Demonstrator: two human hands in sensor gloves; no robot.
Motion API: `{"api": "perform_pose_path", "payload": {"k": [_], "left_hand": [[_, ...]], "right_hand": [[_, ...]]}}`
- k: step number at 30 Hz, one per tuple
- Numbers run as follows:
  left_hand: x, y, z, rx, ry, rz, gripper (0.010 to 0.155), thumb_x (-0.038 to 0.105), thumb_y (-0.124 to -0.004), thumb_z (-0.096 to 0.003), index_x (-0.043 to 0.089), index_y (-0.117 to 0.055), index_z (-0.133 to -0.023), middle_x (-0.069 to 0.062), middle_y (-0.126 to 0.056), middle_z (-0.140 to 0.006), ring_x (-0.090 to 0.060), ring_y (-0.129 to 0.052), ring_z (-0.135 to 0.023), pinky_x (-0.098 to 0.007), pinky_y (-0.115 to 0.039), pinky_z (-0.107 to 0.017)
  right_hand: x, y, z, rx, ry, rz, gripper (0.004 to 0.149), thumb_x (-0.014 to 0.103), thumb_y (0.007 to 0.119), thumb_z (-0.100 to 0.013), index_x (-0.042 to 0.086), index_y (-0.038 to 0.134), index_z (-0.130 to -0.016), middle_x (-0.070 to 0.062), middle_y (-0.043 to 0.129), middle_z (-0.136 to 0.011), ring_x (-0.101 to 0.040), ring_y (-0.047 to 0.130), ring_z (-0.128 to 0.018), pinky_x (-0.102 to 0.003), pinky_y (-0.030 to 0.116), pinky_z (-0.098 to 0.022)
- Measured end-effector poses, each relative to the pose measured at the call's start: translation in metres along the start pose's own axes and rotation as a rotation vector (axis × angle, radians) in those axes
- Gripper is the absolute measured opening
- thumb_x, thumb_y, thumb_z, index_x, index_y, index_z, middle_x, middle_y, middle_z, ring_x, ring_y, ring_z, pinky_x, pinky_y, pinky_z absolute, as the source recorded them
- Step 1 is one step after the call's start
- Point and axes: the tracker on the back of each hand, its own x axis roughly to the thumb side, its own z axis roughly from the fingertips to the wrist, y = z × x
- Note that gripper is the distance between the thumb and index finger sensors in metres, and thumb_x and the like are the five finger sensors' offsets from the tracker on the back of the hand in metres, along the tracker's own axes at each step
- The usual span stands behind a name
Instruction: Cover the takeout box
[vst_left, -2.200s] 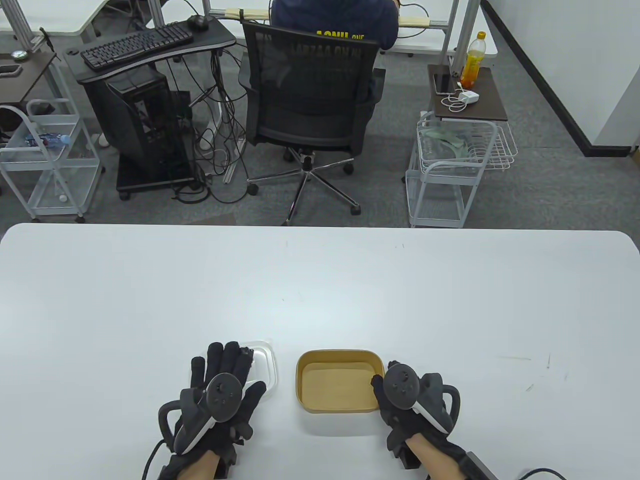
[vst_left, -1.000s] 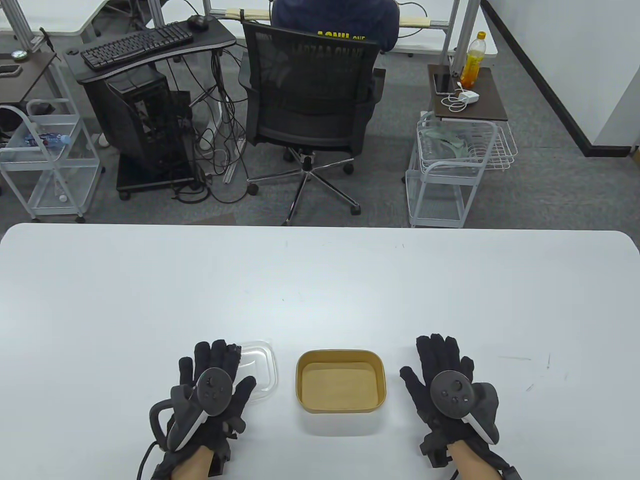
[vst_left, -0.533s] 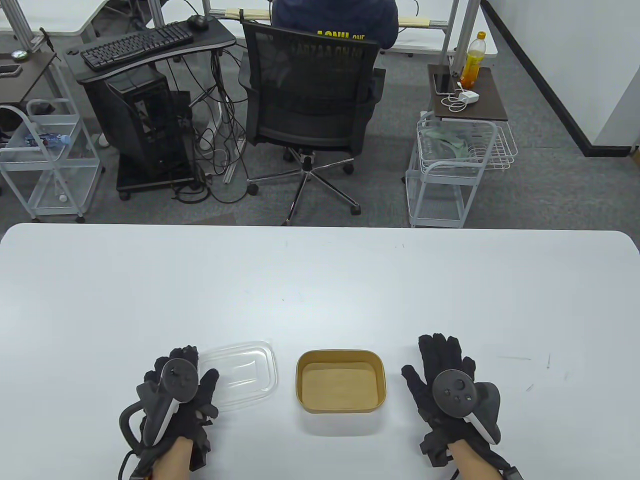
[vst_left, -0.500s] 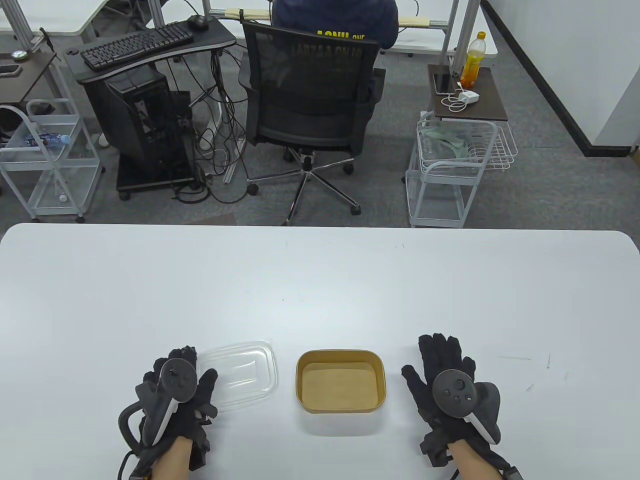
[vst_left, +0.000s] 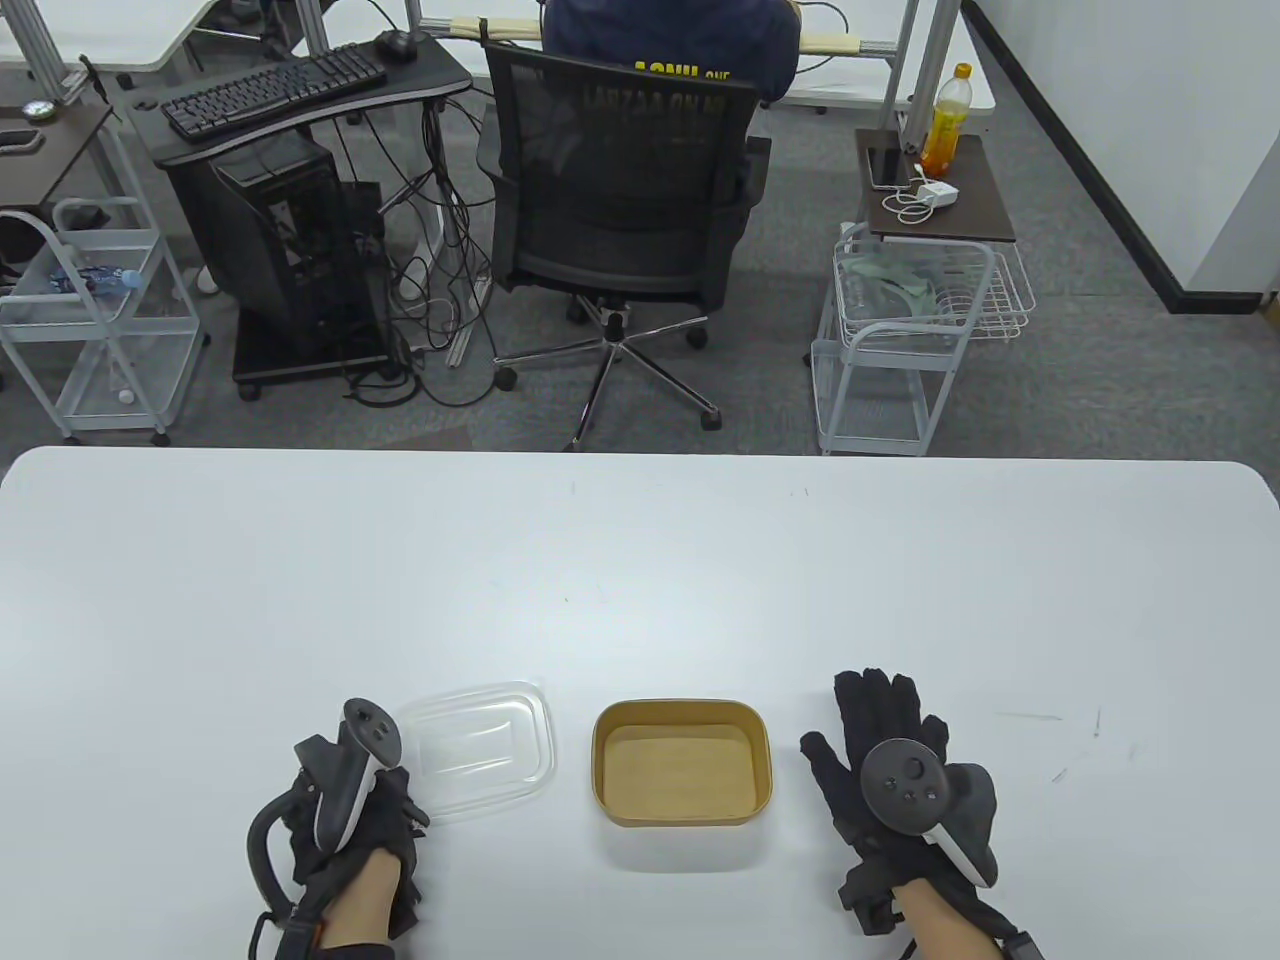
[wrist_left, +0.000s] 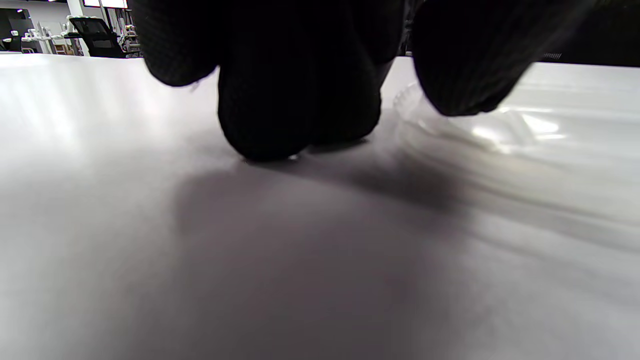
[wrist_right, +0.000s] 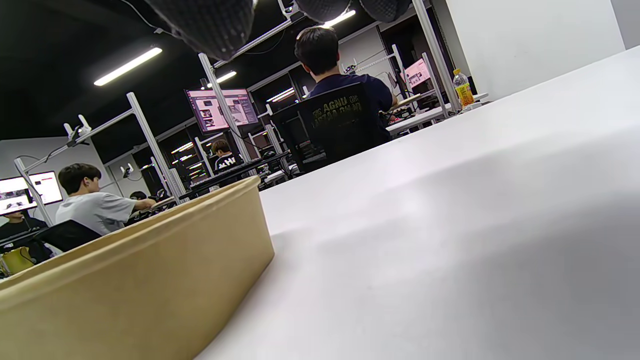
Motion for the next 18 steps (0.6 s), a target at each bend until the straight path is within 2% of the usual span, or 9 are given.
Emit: {"api": "perform_pose_path", "payload": {"k": [7, 18], "left_hand": [[0.0003, -0.0032, -0.0023, -0.035, 0.02, 0.034, 0.044, 0.049, -0.083, -0.0403, 0.025, -0.082, -0.077, 0.012, -0.1, -0.049, -0.012, -0.102, -0.039, -0.037, -0.08, -0.05], [0.0014, -0.0025, -0.0027, -0.07, 0.022, 0.039, 0.043, 0.05, -0.08, -0.0406, 0.023, -0.081, -0.074, 0.011, -0.098, -0.049, -0.013, -0.101, -0.039, -0.039, -0.079, -0.052]], "right_hand": [[-0.0013, 0.0016, -0.0011, 0.011, 0.014, -0.002, 0.07, 0.045, 0.068, -0.061, 0.006, 0.047, -0.114, -0.031, 0.043, -0.118, -0.056, 0.036, -0.106, -0.08, 0.038, -0.065], [-0.0012, 0.0032, -0.0016, 0.019, 0.028, 0.005, 0.07, 0.045, 0.068, -0.061, 0.006, 0.047, -0.114, -0.031, 0.043, -0.118, -0.056, 0.036, -0.106, -0.08, 0.037, -0.066]]}}
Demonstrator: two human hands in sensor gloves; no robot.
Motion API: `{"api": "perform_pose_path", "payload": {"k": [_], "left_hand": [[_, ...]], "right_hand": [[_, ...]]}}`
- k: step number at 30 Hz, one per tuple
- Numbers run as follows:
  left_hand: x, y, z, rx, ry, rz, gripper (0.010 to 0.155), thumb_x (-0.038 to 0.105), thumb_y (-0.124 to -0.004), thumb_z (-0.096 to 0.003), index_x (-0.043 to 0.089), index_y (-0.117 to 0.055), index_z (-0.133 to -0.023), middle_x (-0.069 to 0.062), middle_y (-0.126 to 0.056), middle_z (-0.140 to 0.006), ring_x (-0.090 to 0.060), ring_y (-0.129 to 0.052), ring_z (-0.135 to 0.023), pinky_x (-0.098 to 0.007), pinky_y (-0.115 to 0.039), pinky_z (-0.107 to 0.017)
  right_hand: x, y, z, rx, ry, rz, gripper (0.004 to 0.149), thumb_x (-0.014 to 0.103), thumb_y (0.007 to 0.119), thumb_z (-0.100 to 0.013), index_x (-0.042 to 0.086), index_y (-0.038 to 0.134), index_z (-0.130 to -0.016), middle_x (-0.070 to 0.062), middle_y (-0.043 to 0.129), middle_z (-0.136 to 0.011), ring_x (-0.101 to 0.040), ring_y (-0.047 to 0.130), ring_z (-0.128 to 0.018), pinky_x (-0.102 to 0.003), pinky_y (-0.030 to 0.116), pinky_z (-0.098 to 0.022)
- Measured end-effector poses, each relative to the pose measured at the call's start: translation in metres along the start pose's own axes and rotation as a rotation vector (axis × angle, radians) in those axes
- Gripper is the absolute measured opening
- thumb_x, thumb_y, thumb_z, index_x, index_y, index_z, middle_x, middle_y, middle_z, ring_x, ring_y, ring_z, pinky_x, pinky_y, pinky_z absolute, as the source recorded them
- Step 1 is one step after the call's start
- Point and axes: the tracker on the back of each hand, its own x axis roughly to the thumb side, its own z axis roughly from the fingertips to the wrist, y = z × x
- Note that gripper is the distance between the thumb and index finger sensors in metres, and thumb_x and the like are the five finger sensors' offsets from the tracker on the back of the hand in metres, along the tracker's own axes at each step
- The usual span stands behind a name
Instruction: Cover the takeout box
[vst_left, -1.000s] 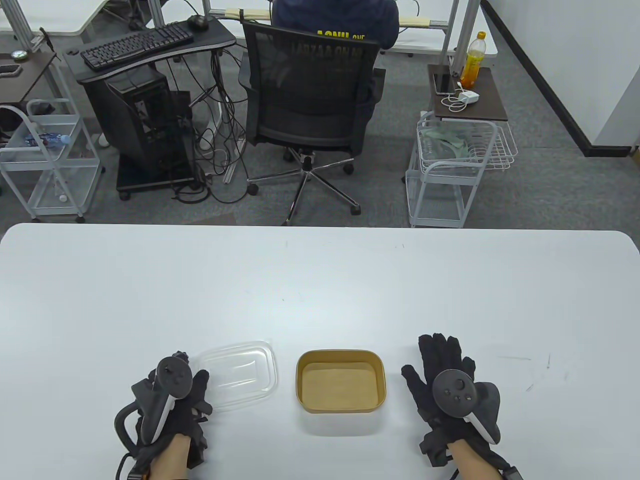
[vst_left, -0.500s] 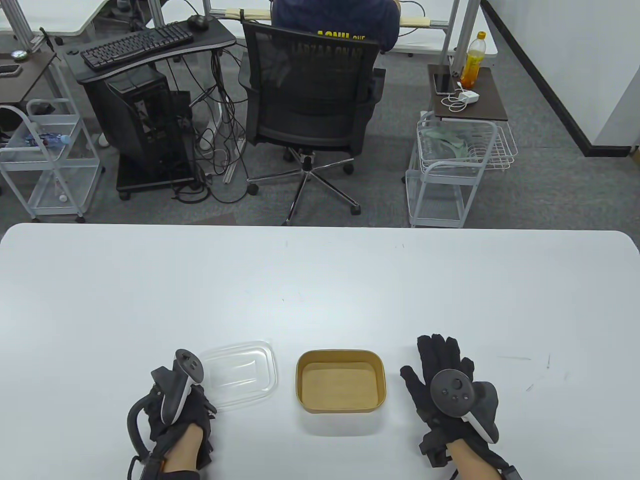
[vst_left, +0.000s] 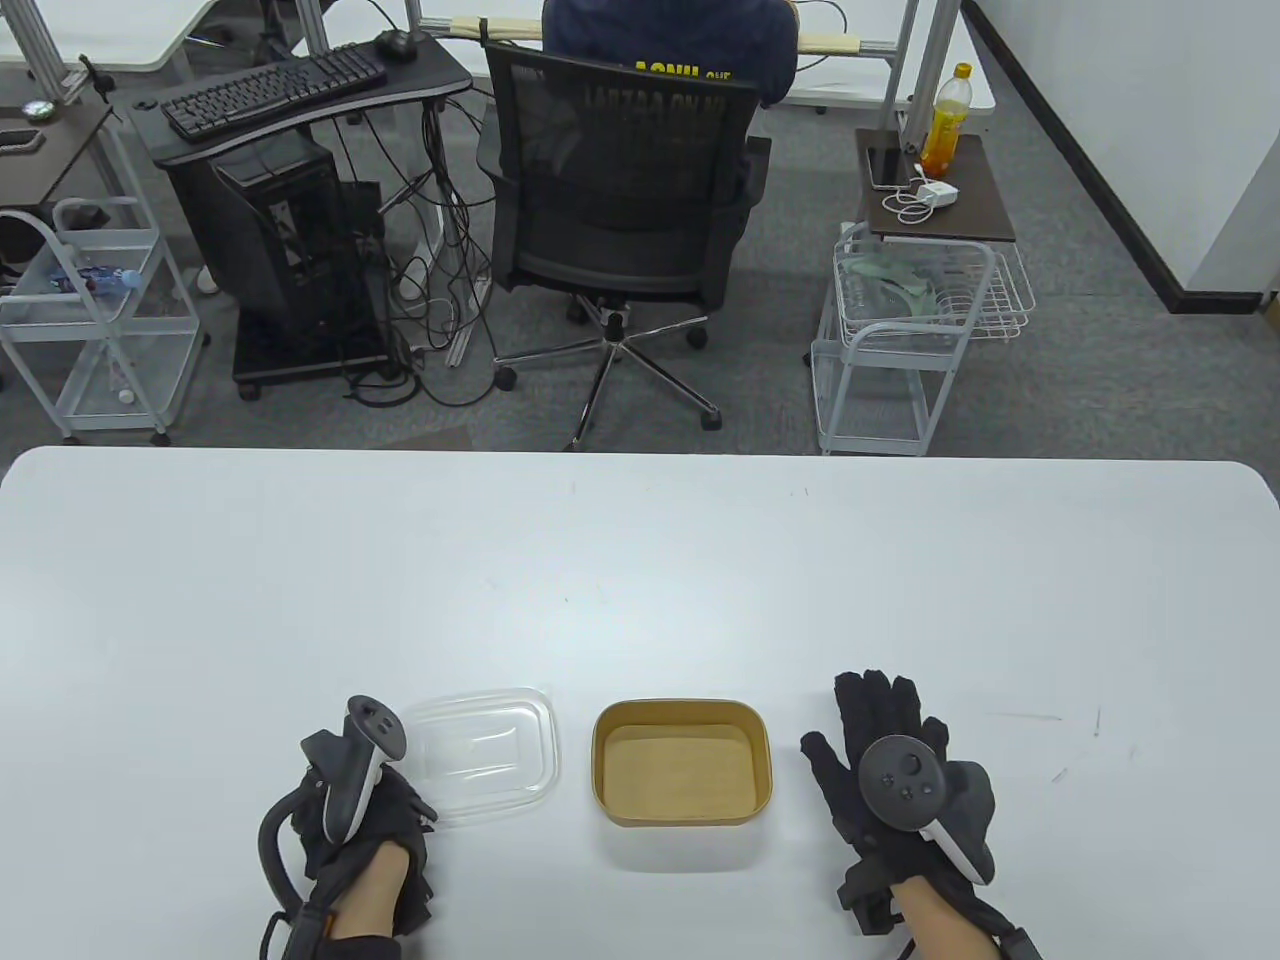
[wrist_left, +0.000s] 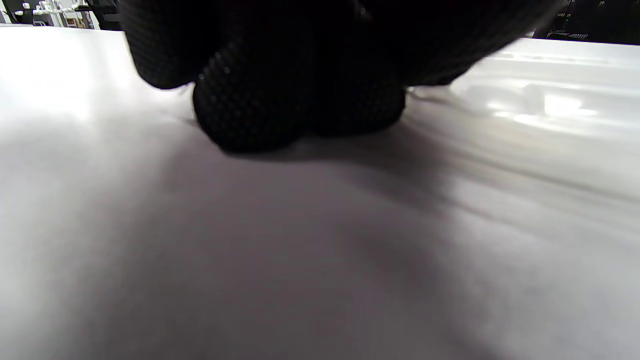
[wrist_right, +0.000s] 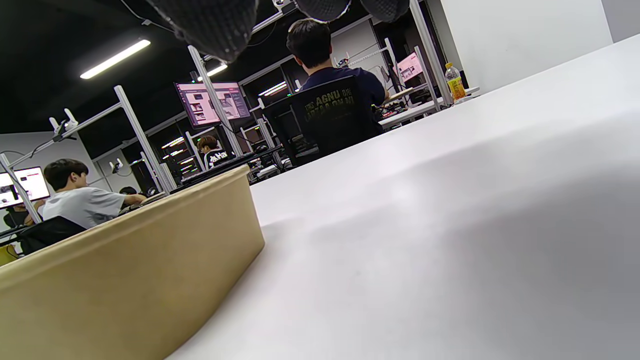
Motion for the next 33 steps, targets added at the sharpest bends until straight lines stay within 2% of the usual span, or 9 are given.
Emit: {"api": "perform_pose_path", "payload": {"k": [6, 9, 21, 27, 33], "left_hand": [[-0.01, 0.011, 0.003, -0.025, -0.022, 0.12, 0.041, 0.051, -0.079, -0.0403, 0.027, -0.081, -0.073, 0.01, -0.102, -0.061, -0.014, -0.106, -0.048, -0.039, -0.08, -0.054], [-0.019, 0.02, 0.004, -0.021, -0.03, 0.215, 0.041, 0.052, -0.08, -0.0396, 0.027, -0.081, -0.072, 0.011, -0.104, -0.058, -0.012, -0.108, -0.047, -0.038, -0.082, -0.052], [-0.045, 0.052, 0.026, 0.131, -0.123, 0.515, 0.04, 0.052, -0.081, -0.0392, 0.026, -0.082, -0.071, 0.01, -0.104, -0.055, -0.011, -0.108, -0.043, -0.037, -0.083, -0.051], [-0.035, 0.06, 0.044, 0.146, -0.261, 0.657, 0.04, 0.052, -0.081, -0.0389, 0.027, -0.082, -0.071, 0.01, -0.104, -0.055, -0.01, -0.108, -0.043, -0.036, -0.083, -0.051], [-0.004, 0.057, 0.07, 0.132, -0.406, 0.631, 0.04, 0.053, -0.081, -0.0388, 0.028, -0.082, -0.071, 0.011, -0.104, -0.055, -0.009, -0.108, -0.043, -0.036, -0.083, -0.051]], "right_hand": [[0.0, -0.001, 0.0, -0.008, 0.004, -0.004, 0.07, 0.045, 0.068, -0.061, 0.006, 0.047, -0.114, -0.031, 0.043, -0.118, -0.056, 0.036, -0.106, -0.08, 0.037, -0.066], [-0.001, -0.001, -0.001, -0.012, 0.006, -0.007, 0.07, 0.045, 0.068, -0.061, 0.005, 0.047, -0.114, -0.031, 0.042, -0.118, -0.056, 0.036, -0.106, -0.08, 0.037, -0.066], [0.0, -0.002, -0.001, -0.024, -0.012, -0.001, 0.07, 0.045, 0.068, -0.061, 0.005, 0.047, -0.114, -0.032, 0.043, -0.118, -0.057, 0.037, -0.105, -0.08, 0.038, -0.065], [0.007, -0.005, 0.002, -0.05, -0.077, -0.001, 0.071, 0.045, 0.068, -0.061, 0.002, 0.048, -0.113, -0.034, 0.047, -0.115, -0.057, 0.042, -0.104, -0.079, 0.043, -0.064], [0.028, -0.008, 0.008, -0.101, -0.228, -0.05, 0.07, 0.046, 0.068, -0.061, -0.002, 0.054, -0.11, -0.036, 0.059, -0.11, -0.058, 0.056, -0.098, -0.074, 0.056, -0.062]]}}
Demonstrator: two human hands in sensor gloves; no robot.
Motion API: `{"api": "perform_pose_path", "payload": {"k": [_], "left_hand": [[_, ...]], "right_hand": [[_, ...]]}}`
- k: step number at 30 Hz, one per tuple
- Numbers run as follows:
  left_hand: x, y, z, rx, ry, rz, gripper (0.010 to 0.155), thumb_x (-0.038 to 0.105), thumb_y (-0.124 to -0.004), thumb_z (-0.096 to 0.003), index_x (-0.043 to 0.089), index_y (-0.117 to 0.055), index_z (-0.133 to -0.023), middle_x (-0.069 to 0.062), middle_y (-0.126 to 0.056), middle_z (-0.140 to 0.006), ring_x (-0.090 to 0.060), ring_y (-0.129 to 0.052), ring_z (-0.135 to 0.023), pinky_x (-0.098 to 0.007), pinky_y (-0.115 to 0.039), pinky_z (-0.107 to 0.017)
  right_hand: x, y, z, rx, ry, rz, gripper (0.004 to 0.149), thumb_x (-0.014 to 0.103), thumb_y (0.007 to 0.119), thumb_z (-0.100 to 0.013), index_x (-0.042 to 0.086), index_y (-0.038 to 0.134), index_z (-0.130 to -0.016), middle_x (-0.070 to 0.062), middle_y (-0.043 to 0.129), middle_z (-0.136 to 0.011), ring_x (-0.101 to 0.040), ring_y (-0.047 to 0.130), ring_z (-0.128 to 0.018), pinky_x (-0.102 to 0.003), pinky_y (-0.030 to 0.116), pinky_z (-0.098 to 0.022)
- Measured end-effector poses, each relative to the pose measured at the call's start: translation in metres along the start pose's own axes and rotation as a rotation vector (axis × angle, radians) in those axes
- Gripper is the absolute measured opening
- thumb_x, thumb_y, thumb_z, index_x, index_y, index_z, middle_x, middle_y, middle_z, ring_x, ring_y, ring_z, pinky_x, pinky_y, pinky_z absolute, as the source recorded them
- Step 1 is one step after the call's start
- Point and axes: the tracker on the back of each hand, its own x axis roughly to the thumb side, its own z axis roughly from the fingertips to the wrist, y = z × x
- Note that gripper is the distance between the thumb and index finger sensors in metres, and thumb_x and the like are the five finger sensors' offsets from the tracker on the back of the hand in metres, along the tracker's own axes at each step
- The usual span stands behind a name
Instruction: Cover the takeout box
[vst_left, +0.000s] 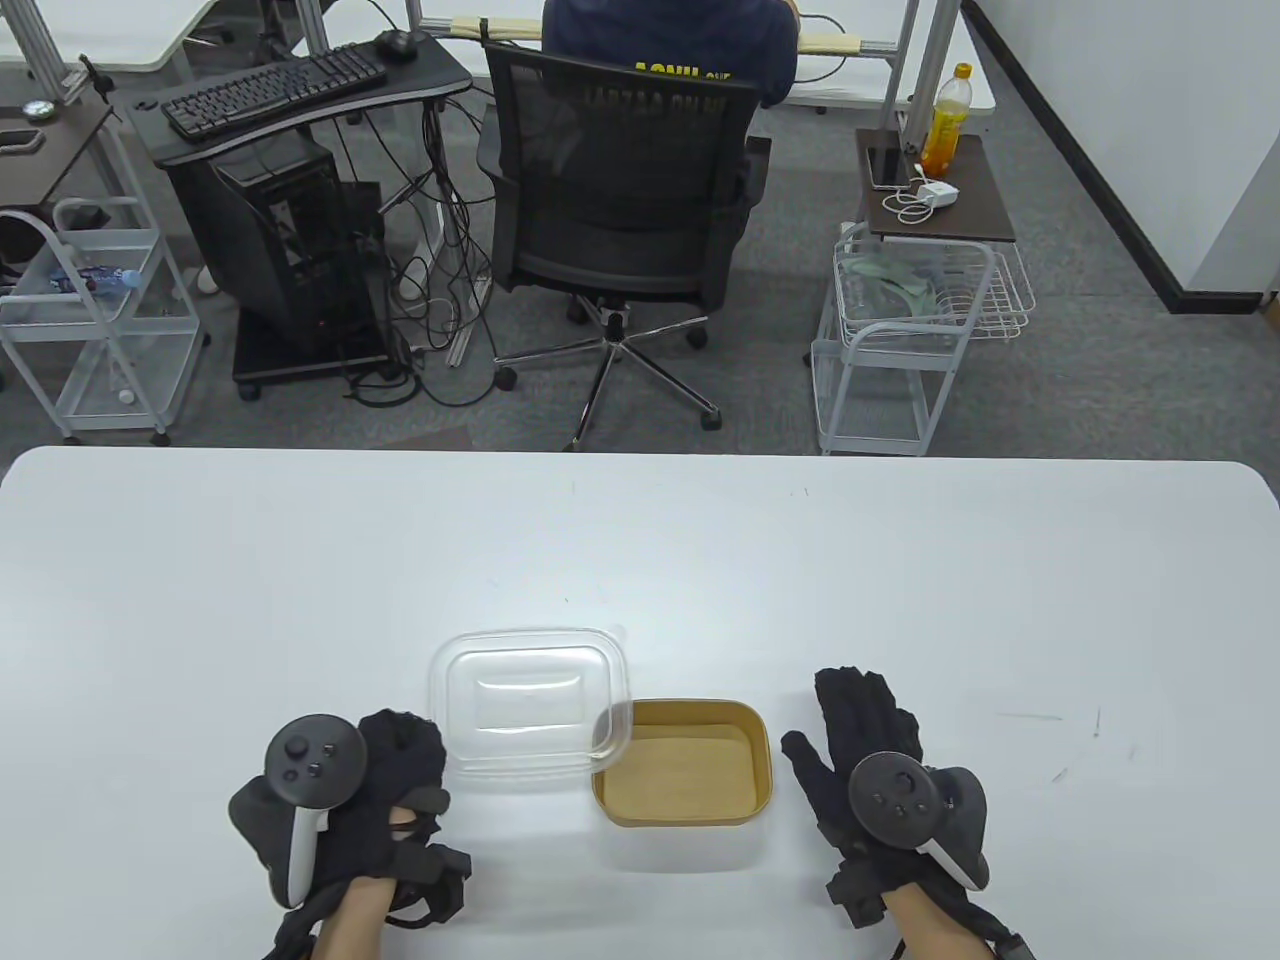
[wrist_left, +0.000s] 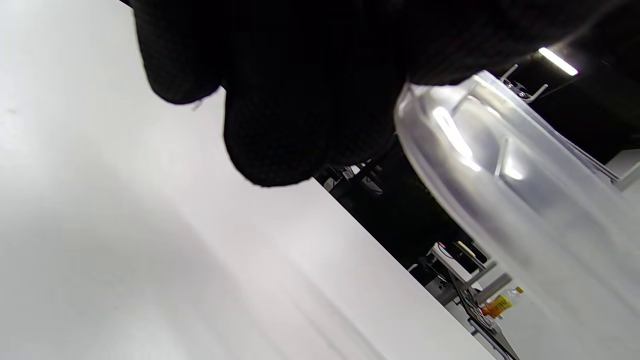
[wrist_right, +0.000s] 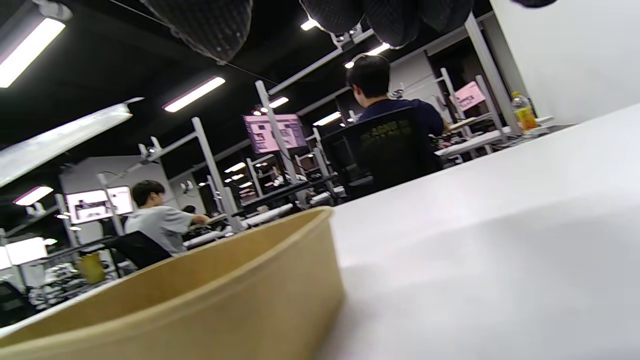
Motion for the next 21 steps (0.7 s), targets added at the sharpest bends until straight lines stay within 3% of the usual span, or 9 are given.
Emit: {"api": "perform_pose_path", "payload": {"k": [5, 14, 21], "left_hand": [[0.019, -0.019, 0.008, -0.078, -0.067, 0.003, 0.04, 0.053, -0.08, -0.0389, 0.028, -0.082, -0.071, 0.011, -0.104, -0.055, -0.009, -0.108, -0.044, -0.035, -0.083, -0.052], [0.033, -0.038, 0.019, -0.177, -0.131, 0.026, 0.04, 0.054, -0.08, -0.0392, 0.029, -0.081, -0.071, 0.013, -0.103, -0.056, -0.008, -0.108, -0.045, -0.034, -0.083, -0.053], [0.037, -0.049, 0.024, -0.209, -0.152, 0.001, 0.04, 0.054, -0.08, -0.039, 0.03, -0.081, -0.071, 0.013, -0.103, -0.056, -0.008, -0.108, -0.046, -0.034, -0.083, -0.054]], "right_hand": [[0.021, 0.0, 0.001, -0.001, -0.076, -0.094, 0.071, 0.047, 0.067, -0.061, -0.006, 0.059, -0.107, -0.037, 0.075, -0.1, -0.055, 0.078, -0.086, -0.064, 0.074, -0.055], [0.03, 0.01, 0.0, 0.071, -0.023, -0.343, 0.075, 0.047, 0.067, -0.061, -0.016, 0.063, -0.102, -0.038, 0.089, -0.086, -0.051, 0.093, -0.068, -0.058, 0.082, -0.042], [0.017, 0.011, -0.005, 0.086, 0.068, -0.586, 0.058, 0.035, 0.078, -0.058, -0.012, 0.079, -0.091, -0.019, 0.107, -0.06, -0.034, 0.107, -0.043, -0.048, 0.091, -0.026]]}}
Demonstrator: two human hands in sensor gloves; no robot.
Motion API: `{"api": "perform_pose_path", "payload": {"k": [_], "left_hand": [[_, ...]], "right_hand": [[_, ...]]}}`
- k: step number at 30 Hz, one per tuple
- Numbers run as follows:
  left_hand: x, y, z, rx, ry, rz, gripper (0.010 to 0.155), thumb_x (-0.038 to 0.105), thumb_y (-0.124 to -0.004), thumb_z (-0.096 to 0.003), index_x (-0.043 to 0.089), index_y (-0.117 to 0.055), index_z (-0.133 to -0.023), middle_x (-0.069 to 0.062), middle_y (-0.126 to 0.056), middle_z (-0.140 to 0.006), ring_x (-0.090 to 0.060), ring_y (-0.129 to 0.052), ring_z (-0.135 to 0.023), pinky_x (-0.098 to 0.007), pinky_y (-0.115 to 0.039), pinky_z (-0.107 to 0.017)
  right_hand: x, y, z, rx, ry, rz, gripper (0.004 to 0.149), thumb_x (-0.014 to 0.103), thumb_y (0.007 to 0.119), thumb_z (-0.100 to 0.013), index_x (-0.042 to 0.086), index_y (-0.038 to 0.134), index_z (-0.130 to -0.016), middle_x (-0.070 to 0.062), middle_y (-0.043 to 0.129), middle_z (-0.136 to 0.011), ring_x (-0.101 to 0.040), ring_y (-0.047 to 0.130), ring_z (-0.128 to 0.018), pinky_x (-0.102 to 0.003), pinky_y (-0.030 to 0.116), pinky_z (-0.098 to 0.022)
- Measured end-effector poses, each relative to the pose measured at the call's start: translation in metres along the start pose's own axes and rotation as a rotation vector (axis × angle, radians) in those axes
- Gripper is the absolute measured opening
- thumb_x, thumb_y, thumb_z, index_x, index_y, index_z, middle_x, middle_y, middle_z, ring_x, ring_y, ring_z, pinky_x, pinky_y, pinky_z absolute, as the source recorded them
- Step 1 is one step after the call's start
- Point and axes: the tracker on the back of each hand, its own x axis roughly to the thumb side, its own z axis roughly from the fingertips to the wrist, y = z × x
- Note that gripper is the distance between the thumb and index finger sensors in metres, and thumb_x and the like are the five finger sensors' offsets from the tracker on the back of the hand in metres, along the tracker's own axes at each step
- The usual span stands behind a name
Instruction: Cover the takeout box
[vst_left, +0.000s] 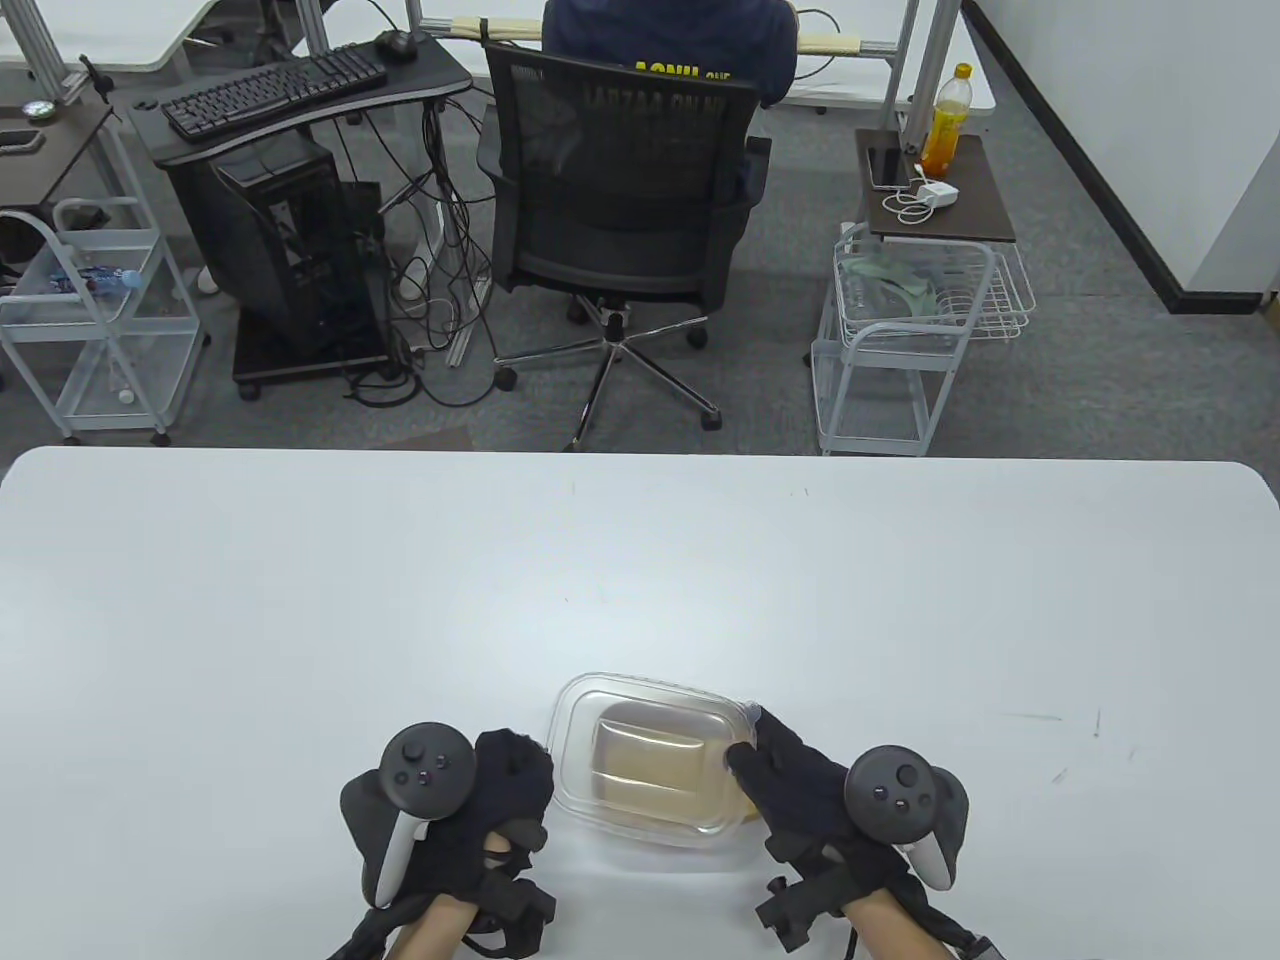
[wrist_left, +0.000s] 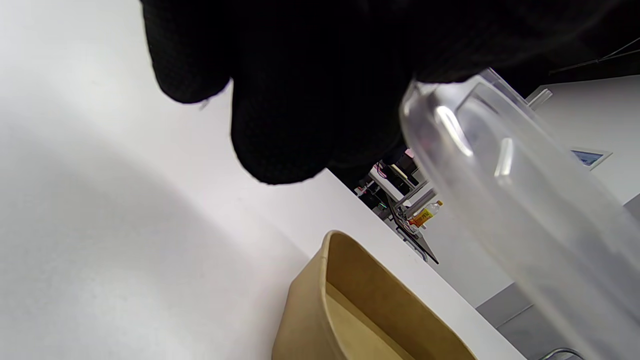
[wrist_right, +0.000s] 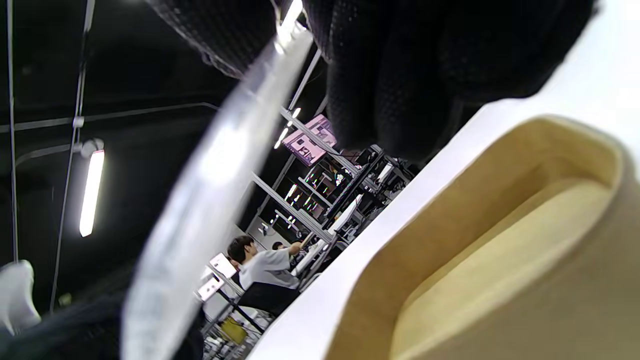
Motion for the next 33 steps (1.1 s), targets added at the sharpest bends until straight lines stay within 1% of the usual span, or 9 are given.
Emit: {"api": "perform_pose_path", "payload": {"k": [2, 7, 9, 12, 14, 16, 22, 27, 33], "left_hand": [[0.0, -0.002, 0.0, -0.002, -0.001, -0.013, 0.04, 0.055, -0.08, -0.0389, 0.03, -0.081, -0.071, 0.014, -0.104, -0.056, -0.008, -0.108, -0.046, -0.034, -0.083, -0.054], [0.0, -0.004, 0.001, -0.019, -0.018, -0.019, 0.04, 0.056, -0.078, -0.039, 0.032, -0.081, -0.071, 0.015, -0.103, -0.057, -0.007, -0.107, -0.048, -0.033, -0.081, -0.056], [0.0, -0.005, 0.001, -0.019, -0.026, -0.032, 0.04, 0.057, -0.078, -0.039, 0.034, -0.08, -0.071, 0.016, -0.102, -0.058, -0.007, -0.106, -0.051, -0.033, -0.08, -0.058], [0.001, -0.007, 0.002, 0.005, -0.056, -0.048, 0.04, 0.058, -0.078, -0.0395, 0.036, -0.08, -0.074, 0.017, -0.102, -0.063, -0.008, -0.105, -0.057, -0.034, -0.077, -0.062], [0.002, -0.007, 0.002, 0.035, -0.075, -0.09, 0.043, 0.059, -0.077, -0.0399, 0.038, -0.079, -0.078, 0.017, -0.101, -0.07, -0.008, -0.103, -0.065, -0.035, -0.074, -0.066], [0.003, -0.006, 0.004, 0.084, -0.099, -0.165, 0.05, 0.062, -0.075, -0.0395, 0.038, -0.076, -0.084, 0.016, -0.098, -0.079, -0.01, -0.1, -0.074, -0.037, -0.07, -0.07], [0.002, -0.007, 0.004, 0.15, -0.139, -0.29, 0.065, 0.068, -0.07, -0.0389, 0.041, -0.065, -0.097, 0.014, -0.082, -0.105, -0.012, -0.082, -0.1, -0.039, -0.052, -0.081], [-0.003, -0.008, -0.001, 0.152, -0.146, -0.357, 0.07, 0.072, -0.065, -0.0373, 0.046, -0.057, -0.102, 0.017, -0.066, -0.117, -0.011, -0.063, -0.113, -0.037, -0.037, -0.085], [-0.01, -0.009, -0.007, 0.132, -0.125, -0.397, 0.074, 0.076, -0.061, -0.0348, 0.051, -0.05, -0.104, 0.021, -0.05, -0.122, -0.007, -0.043, -0.12, -0.033, -0.026, -0.085]], "right_hand": [[-0.005, -0.003, -0.002, 0.029, 0.025, -0.073, 0.055, 0.033, 0.08, -0.057, -0.011, 0.081, -0.09, -0.015, 0.108, -0.055, -0.03, 0.107, -0.039, -0.046, 0.091, -0.024], [-0.019, -0.008, -0.007, 0.135, 0.073, -0.246, 0.053, 0.033, 0.082, -0.056, -0.01, 0.084, -0.087, -0.013, 0.108, -0.052, -0.029, 0.107, -0.036, -0.045, 0.092, -0.022], [-0.021, -0.009, -0.009, 0.161, 0.08, -0.273, 0.052, 0.032, 0.083, -0.056, -0.01, 0.085, -0.086, -0.013, 0.108, -0.053, -0.029, 0.107, -0.036, -0.045, 0.092, -0.022], [-0.023, -0.012, -0.01, 0.164, 0.078, -0.276, 0.05, 0.032, 0.083, -0.056, -0.009, 0.085, -0.085, -0.013, 0.108, -0.053, -0.029, 0.107, -0.037, -0.045, 0.092, -0.022], [-0.022, -0.014, -0.01, 0.154, 0.075, -0.274, 0.05, 0.032, 0.083, -0.056, -0.009, 0.085, -0.084, -0.013, 0.108, -0.053, -0.029, 0.107, -0.037, -0.045, 0.092, -0.022], [-0.023, -0.018, -0.01, 0.136, 0.077, -0.265, 0.05, 0.031, 0.083, -0.056, -0.009, 0.085, -0.084, -0.014, 0.108, -0.053, -0.03, 0.107, -0.037, -0.045, 0.091, -0.023], [-0.025, -0.029, -0.008, 0.07, 0.077, -0.261, 0.048, 0.031, 0.083, -0.055, -0.008, 0.085, -0.084, -0.015, 0.107, -0.056, -0.031, 0.106, -0.04, -0.047, 0.091, -0.025], [-0.021, -0.037, -0.007, 0.02, 0.025, -0.222, 0.046, 0.029, 0.085, -0.054, -0.005, 0.084, -0.085, -0.017, 0.106, -0.064, -0.035, 0.105, -0.047, -0.049, 0.09, -0.029], [-0.008, -0.048, -0.002, -0.085, -0.109, -0.093, 0.042, 0.026, 0.089, -0.052, 0.003, 0.083, -0.087, -0.016, 0.102, -0.076, -0.039, 0.103, -0.059, -0.052, 0.089, -0.037]]}}
